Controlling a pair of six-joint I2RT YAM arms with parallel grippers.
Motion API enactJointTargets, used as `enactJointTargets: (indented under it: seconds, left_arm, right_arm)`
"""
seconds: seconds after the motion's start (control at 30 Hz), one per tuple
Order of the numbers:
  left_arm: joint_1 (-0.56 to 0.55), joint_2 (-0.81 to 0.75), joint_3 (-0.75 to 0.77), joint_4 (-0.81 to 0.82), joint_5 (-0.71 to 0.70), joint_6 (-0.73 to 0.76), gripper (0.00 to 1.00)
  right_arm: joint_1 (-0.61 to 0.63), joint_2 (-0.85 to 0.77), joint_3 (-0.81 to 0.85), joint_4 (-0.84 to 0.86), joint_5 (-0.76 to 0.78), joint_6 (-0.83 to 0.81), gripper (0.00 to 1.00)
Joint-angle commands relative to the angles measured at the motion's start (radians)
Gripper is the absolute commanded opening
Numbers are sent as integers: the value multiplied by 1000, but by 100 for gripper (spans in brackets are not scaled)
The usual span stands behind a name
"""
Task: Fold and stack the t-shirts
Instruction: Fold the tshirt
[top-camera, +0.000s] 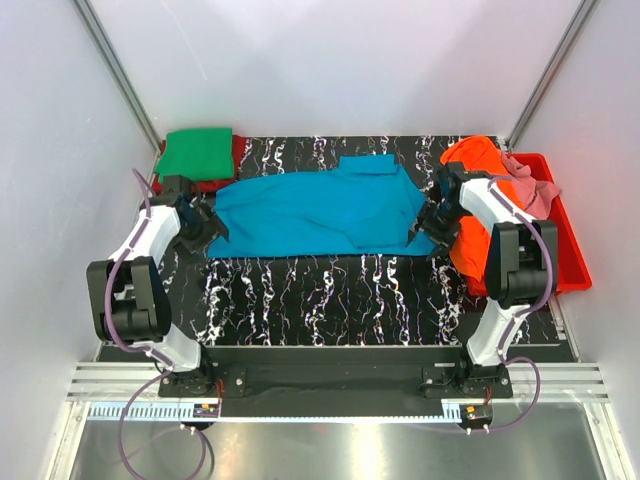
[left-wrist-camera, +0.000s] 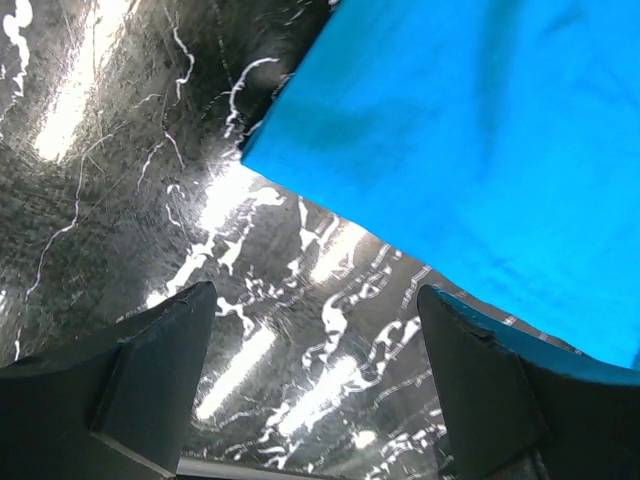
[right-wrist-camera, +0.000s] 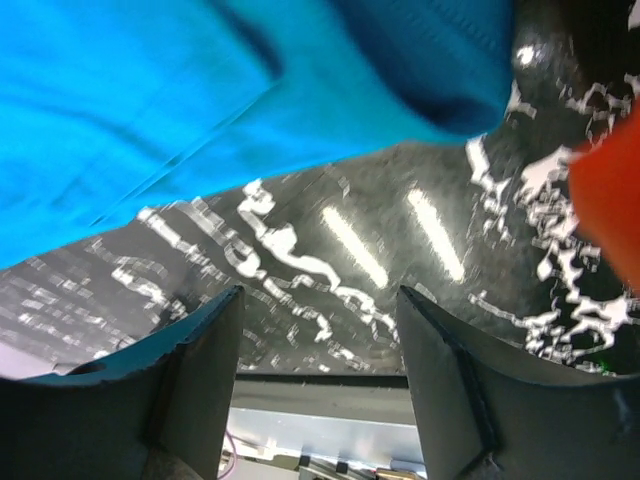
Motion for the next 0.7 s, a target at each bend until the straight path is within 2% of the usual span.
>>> enactJointTargets:
  seconds: [0.0, 0.4, 0.6, 0.67]
  left_arm:
    - [2, 22, -43, 95, -28, -1, 87]
    - [3, 148, -60, 218, -12, -50, 87]
    - [3, 212, -20, 244, -32, -61, 84]
    - [2, 242, -9, 248, -35, -61, 79]
  right_arm:
    - [-4, 35, -29, 76, 54, -16, 68]
    - [-45, 167, -18, 157, 120, -5, 63]
    - [-45, 234, 16, 209, 183, 20, 53]
    - [-47, 255, 38, 208, 195, 20, 48]
